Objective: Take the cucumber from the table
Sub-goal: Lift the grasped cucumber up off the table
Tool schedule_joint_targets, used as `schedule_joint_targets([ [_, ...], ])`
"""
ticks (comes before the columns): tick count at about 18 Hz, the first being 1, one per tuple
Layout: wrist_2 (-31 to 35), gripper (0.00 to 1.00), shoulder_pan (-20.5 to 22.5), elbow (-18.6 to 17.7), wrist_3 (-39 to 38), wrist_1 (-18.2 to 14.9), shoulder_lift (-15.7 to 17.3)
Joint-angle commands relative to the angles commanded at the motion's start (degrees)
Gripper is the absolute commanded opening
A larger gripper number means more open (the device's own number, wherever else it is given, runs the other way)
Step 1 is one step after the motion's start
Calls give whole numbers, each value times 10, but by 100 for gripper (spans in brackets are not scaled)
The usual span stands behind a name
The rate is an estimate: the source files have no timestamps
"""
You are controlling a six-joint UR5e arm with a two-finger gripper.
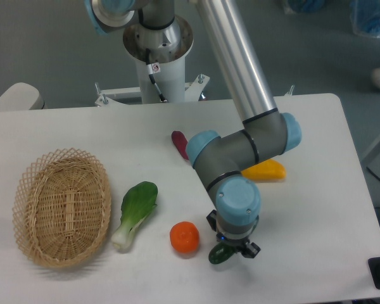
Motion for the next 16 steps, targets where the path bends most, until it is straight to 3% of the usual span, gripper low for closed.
schedule_joint_targets([
  [3,-20,18,13,33,32,-41,0],
  [9,-18,18,26,48,41,-41,-3],
  [12,-19,18,41,49,102,-44,-4],
  [16,-17,18,44,49,116,-42,-8],
])
